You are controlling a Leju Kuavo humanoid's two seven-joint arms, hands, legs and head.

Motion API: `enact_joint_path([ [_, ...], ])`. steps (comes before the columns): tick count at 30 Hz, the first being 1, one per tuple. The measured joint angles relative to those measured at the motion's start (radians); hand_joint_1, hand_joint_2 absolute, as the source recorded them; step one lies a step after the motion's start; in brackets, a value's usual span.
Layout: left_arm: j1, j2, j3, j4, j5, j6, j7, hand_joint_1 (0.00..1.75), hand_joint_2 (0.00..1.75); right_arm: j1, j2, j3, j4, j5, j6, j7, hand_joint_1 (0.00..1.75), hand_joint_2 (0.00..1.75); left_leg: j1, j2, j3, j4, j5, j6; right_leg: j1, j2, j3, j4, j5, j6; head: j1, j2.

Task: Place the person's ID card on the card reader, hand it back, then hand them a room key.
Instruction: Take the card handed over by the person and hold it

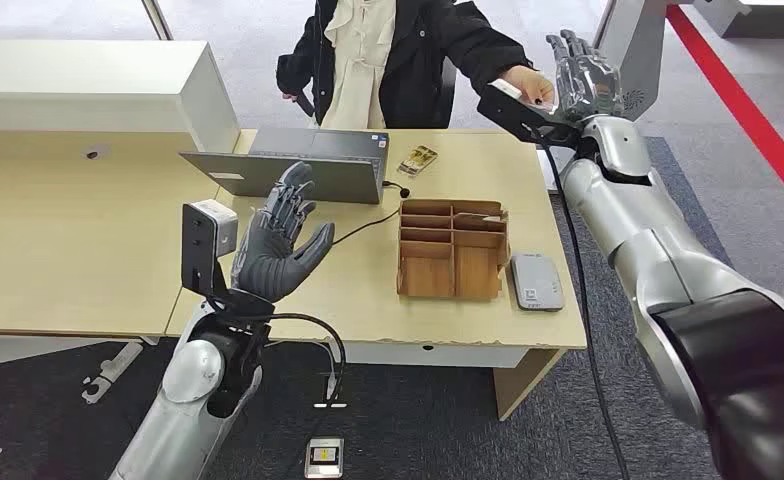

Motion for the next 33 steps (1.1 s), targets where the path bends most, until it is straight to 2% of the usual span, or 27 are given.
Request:
enact_joint_path([
  [17,0.013,0.000,0.000,-0.001,-0.007,0.008,0.003,0.00,1.75,-0.014,0.010,-0.001,0.022,-0.007,-0.022,-0.022,1.75,1.75,0.000,0.000,0.000,0.000,0.000,0.000,0.000,0.000,0.000,0.000,0.000,0.000,0.000,0.000],
  [26,0.022,0.000,-0.001,-0.010,-0.011,0.034,0.020,0.00,1.75,-0.013,0.009,-0.005,0.022,-0.046,-0.033,-0.072,1.75,1.75,0.000,0.000,0.000,0.000,0.000,0.000,0.000,0.000,0.000,0.000,0.000,0.000,0.000,0.000],
  [33,0.050,0.002,0.001,-0.045,-0.017,0.083,0.043,0.00,1.75,0.007,-0.026,-0.026,0.014,-0.105,-0.023,-0.124,1.75,1.75,0.000,0.000,0.000,0.000,0.000,0.000,0.000,0.000,0.000,0.000,0.000,0.000,0.000,0.000],
])
